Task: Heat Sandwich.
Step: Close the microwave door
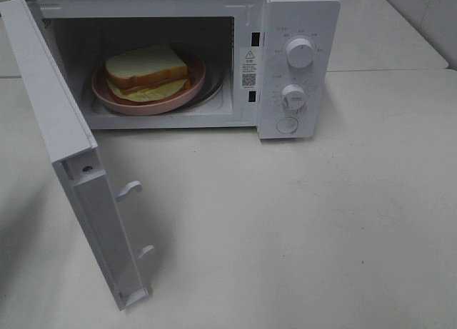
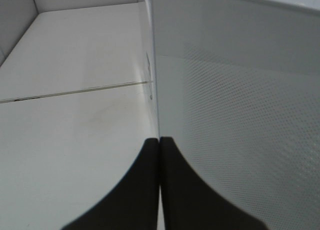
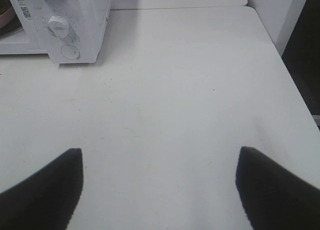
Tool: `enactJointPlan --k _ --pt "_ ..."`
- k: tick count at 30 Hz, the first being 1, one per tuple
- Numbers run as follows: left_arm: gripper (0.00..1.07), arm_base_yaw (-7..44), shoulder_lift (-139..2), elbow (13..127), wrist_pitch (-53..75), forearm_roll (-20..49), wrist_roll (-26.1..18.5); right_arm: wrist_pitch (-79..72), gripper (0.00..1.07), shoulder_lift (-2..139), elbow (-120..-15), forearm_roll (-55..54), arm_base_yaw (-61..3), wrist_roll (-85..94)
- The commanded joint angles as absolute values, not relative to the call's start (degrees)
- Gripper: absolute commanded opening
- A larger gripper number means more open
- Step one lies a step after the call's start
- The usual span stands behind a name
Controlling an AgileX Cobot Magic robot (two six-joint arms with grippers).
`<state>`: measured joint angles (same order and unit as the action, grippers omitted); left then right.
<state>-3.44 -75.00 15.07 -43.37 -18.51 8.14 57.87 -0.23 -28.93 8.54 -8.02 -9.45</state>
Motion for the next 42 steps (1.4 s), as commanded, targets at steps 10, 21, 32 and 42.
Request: enactJointPlan --k 10,21,32,42 --pt "0.00 3.67 -83.42 19.60 -47.73 -21.83 7.45 57.12 0.76 -1.78 -28.82 8.48 -7.51 -9.00" --pt "0.00 8.77 -87.43 22.12 -49.27 -21.72 7.51 57.12 0.76 -1.78 -28.82 8.48 -7.51 -9.00" --pt "0.00 14.32 -91.67 23.20 -51.68 -13.01 6.02 57.12 0.76 -1.78 -28.82 8.48 -7.51 -9.00" --pt "0.00 22.35 -96.14 29.85 -51.68 -3.50 4.58 57.12 0.76 -1.78 -28.82 8.48 -7.51 -9.00"
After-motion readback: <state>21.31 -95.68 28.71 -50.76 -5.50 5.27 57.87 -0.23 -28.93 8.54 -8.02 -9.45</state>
